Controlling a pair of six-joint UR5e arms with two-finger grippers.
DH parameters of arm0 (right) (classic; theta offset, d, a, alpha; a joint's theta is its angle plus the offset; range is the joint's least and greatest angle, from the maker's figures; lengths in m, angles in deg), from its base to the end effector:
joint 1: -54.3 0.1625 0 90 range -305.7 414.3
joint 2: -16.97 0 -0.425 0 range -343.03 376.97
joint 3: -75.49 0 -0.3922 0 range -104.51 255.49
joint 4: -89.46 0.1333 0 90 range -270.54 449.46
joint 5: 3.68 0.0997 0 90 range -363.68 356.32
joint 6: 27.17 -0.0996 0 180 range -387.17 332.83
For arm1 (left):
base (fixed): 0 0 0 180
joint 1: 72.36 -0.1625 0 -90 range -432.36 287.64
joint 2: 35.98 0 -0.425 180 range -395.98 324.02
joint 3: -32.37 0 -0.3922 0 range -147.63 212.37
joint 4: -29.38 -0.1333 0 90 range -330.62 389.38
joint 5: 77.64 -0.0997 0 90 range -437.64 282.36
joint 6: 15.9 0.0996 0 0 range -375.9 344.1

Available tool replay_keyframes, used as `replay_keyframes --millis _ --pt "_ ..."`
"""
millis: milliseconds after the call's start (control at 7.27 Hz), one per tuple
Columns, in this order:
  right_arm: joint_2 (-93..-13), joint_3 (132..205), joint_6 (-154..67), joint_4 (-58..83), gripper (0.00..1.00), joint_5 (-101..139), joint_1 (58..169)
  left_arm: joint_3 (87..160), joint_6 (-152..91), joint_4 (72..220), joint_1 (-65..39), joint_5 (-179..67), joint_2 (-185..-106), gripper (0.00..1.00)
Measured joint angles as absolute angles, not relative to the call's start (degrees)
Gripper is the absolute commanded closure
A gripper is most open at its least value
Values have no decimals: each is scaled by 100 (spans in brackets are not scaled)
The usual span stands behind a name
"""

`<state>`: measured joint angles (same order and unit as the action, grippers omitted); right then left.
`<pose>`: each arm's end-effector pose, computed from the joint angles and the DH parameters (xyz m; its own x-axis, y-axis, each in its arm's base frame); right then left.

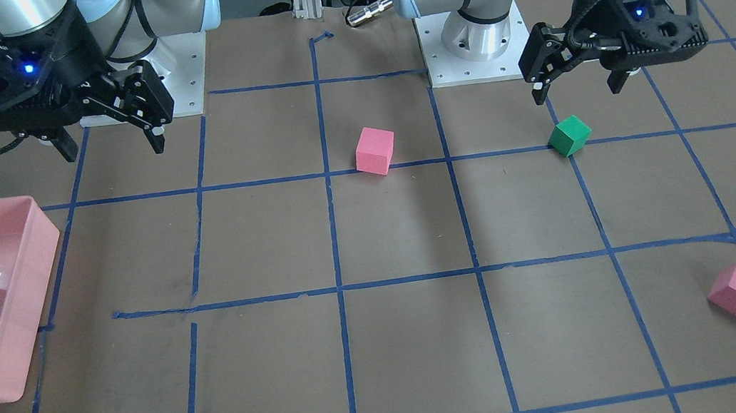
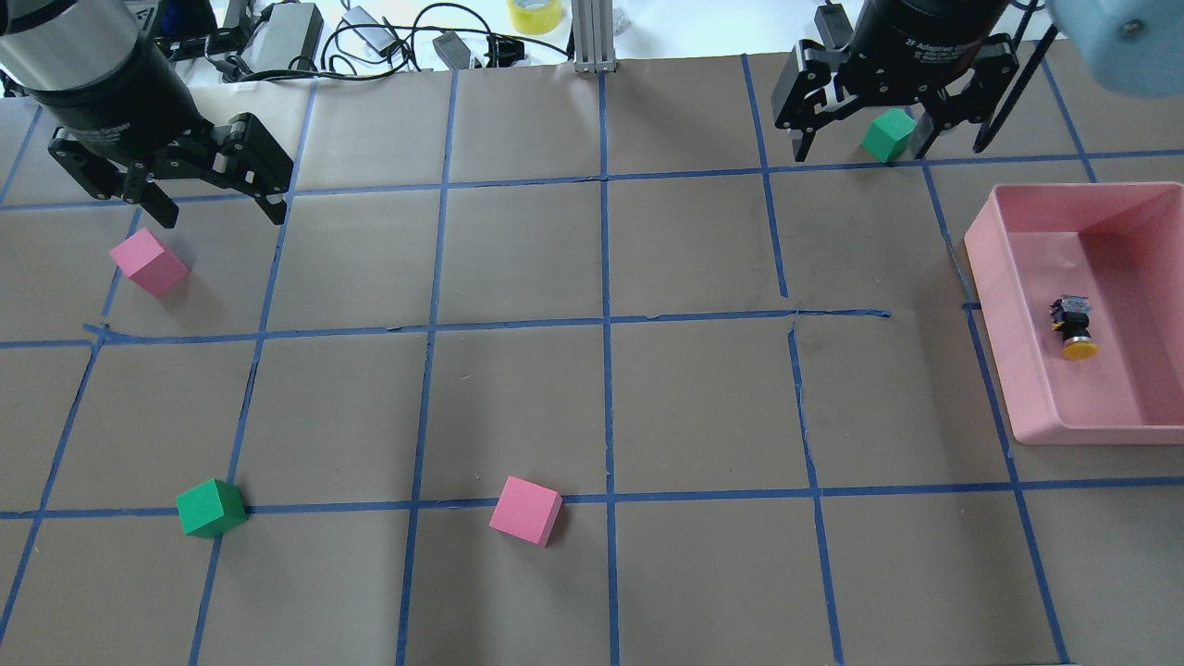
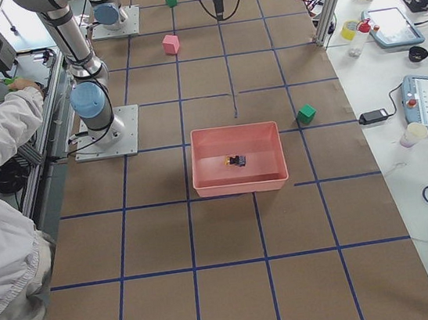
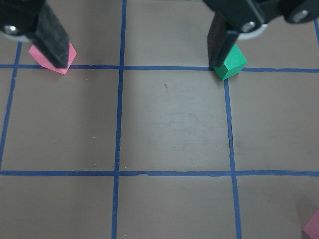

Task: Align button upright
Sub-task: 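Move the right gripper over the pink tray toward the black button switch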

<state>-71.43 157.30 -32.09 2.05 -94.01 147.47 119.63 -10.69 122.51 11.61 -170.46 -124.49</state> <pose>0.1606 -0.4998 0.5399 -0.9995 0.0307 -0.0003 0.0307 0.9971 -0.0700 -0.0771 -0.4925 0.5187 -0.9986 -0.0151 -0.0507 -0.0144 0.9998 -0.0147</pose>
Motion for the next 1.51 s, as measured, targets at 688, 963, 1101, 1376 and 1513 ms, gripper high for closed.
replay_keyframes --millis 688,963,1101,1376,1513 --pt "-7115 15711 -3156 111 0 -9417 14564 12019 -1071 11532 1467 -17043 -12457 0" --pt "-6993 15706 -3030 -35 0 -9386 14008 12035 -1062 11472 1456 -16995 -12457 0" --pt "-6896 15706 -2777 -160 0 -9370 13642 12039 -1067 11451 1439 -16922 -12460 0" --pt "-6642 15735 -2369 -501 0 -9343 12947 12043 -1064 11415 1425 -16799 -12471 0" --pt "-6465 15806 -2067 -568 0 -9342 12536 12043 -1061 11410 1424 -16795 -12470 0"
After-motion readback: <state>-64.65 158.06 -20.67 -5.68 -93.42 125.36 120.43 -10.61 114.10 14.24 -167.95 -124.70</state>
